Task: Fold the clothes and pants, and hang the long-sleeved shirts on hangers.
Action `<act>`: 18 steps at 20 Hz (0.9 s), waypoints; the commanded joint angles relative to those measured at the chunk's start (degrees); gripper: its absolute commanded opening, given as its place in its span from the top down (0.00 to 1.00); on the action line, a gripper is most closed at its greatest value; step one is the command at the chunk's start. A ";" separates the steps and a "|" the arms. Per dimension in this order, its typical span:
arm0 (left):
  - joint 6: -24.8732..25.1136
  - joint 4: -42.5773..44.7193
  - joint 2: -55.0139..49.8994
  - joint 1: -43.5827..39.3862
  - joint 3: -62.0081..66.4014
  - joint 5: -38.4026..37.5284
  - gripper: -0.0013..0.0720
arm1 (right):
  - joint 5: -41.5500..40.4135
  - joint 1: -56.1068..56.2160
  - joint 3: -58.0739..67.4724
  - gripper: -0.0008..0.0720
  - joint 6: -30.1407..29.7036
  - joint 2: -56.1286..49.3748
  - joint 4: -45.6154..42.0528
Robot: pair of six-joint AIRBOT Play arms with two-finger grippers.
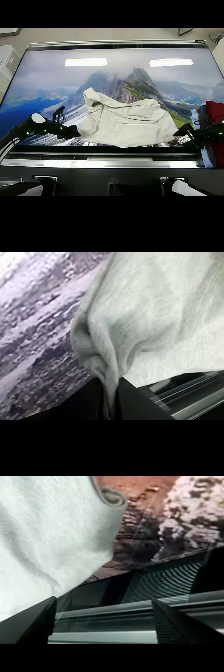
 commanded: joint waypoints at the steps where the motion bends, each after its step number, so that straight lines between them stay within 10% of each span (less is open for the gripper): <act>1: 0.15 -0.37 1.38 -0.55 -0.09 0.31 0.94 | -5.79 -0.02 -3.76 0.05 -1.09 -0.11 3.04; 7: 0.11 -0.39 7.54 -0.55 -0.09 0.20 0.94 | -15.82 0.00 -8.81 0.07 -6.08 -0.17 16.28; 11: 0.11 -0.39 11.76 -0.55 -0.09 0.31 0.94 | -15.80 2.47 -8.76 0.34 -6.03 -0.15 20.06; 12: 0.11 -0.39 12.85 -0.55 -0.07 0.72 0.94 | -15.98 4.57 -8.63 0.84 -6.01 -0.15 20.15; 13: -0.07 -0.42 14.12 -0.55 0.42 1.09 0.94 | -15.06 6.23 -7.76 0.93 -6.05 -0.13 20.15; 18: 0.13 -0.33 23.32 2.80 18.64 3.52 0.94 | -9.99 8.96 16.57 0.93 -7.37 6.54 20.06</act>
